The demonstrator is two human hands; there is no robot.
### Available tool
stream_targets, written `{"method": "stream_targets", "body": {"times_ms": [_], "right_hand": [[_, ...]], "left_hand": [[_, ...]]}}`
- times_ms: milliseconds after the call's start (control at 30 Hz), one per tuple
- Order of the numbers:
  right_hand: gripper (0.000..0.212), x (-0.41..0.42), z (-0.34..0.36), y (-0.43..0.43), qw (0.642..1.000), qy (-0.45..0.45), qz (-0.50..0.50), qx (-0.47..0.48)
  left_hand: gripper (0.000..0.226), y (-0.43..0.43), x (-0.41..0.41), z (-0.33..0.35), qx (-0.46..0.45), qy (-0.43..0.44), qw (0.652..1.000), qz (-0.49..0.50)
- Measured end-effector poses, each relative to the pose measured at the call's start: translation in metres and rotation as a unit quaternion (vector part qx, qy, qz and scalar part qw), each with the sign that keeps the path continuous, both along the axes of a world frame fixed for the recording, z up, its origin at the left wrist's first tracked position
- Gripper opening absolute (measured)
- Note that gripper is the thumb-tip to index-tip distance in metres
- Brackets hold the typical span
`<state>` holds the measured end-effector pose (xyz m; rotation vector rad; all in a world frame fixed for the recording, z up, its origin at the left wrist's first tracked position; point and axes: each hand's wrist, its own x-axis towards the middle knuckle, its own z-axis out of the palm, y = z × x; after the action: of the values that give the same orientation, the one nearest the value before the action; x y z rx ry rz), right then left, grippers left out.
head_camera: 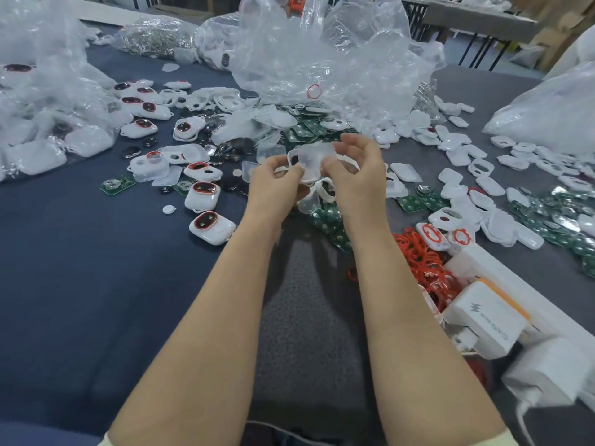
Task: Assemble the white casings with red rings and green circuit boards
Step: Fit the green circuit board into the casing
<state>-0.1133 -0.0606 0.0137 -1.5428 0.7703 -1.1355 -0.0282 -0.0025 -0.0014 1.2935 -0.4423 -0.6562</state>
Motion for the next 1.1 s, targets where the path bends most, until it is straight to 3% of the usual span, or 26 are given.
{"method": "stream_targets", "body": {"times_ms": [133, 267, 467, 633, 700, 933, 1100], "right_hand": [[0.023, 0.003, -0.003, 0.002, 0.997, 0.042, -0.033, -0.060], [0.017, 0.002, -0.004, 0.000, 0.995, 0.057, -0.052, -0.056], [0.020, -0.009, 0.008, -0.004, 0.998, 0.031, 0.035, -0.046], [0.025, -0.012, 0.010, -0.003, 0.970, 0.159, 0.074, -0.168], [0.019, -0.011, 0.008, -0.003, 0.953, 0.198, 0.066, -0.218], [0.009, -0.006, 0.001, -0.002, 0.944, 0.191, -0.007, -0.270], [0.007, -0.005, 0.000, -0.001, 0.941, 0.188, -0.032, -0.279]], "left_hand": [[0.009, 0.000, 0.002, 0.001, 0.007, -0.006, 1.000, 0.009], [0.010, 0.001, 0.001, 0.001, 0.008, -0.009, 1.000, 0.009], [0.018, 0.006, 0.002, 0.002, 0.021, 0.004, 1.000, -0.009], [0.039, 0.007, -0.001, 0.007, 0.020, -0.005, 0.999, -0.046], [0.040, 0.007, -0.002, 0.007, 0.025, -0.011, 0.998, -0.049], [0.017, 0.007, -0.004, 0.003, 0.031, -0.069, 0.992, -0.100], [0.026, 0.008, -0.004, 0.002, 0.028, -0.096, 0.987, -0.124]]}}
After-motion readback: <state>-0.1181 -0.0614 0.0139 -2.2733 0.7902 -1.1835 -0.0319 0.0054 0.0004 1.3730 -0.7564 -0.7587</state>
